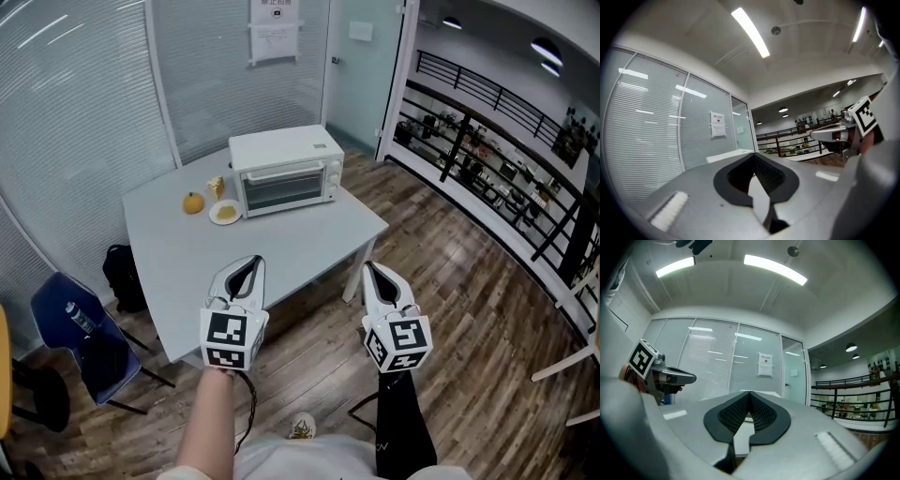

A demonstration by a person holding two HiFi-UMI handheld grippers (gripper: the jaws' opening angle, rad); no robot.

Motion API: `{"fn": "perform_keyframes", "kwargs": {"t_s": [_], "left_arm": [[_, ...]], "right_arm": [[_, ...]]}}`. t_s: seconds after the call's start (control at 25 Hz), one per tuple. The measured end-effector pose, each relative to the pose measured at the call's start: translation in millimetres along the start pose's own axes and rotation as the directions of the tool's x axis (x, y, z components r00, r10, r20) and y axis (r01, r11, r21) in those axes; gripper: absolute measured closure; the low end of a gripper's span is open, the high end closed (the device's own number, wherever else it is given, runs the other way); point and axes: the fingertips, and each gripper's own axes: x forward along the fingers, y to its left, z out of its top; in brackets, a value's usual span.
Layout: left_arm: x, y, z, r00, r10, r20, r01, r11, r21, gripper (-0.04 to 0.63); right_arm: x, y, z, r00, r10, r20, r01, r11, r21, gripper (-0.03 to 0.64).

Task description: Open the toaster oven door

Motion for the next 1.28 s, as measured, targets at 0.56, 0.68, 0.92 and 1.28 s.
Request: {"fn": "perform_keyframes", "kwargs": {"t_s": [0.56,0.68,0.92,1.28], "left_arm": [[52,25,-2,0.999,0.034,-0.007,-0.034,0.999,-0.006,0.538],[70,31,-3,0.999,0.035,-0.003,-0.035,0.999,-0.007,0.538],[120,52,-12,1.000,0.027,-0.002,-0.027,1.000,-0.013,0.538],[216,98,-21,1.000,0.010,-0.003,-0.010,1.000,-0.028,0.538]], "right_arm": [[59,-17,-7,0.999,0.054,0.009,-0.054,0.998,0.011,0.614],[75,-23,-12,0.999,0.054,0.005,-0.054,0.999,0.008,0.614],[123,-39,-19,0.999,0.052,-0.006,-0.052,0.999,-0.011,0.614],[224,-67,-25,0.998,0.050,-0.023,-0.051,0.998,-0.025,0.614]]}}
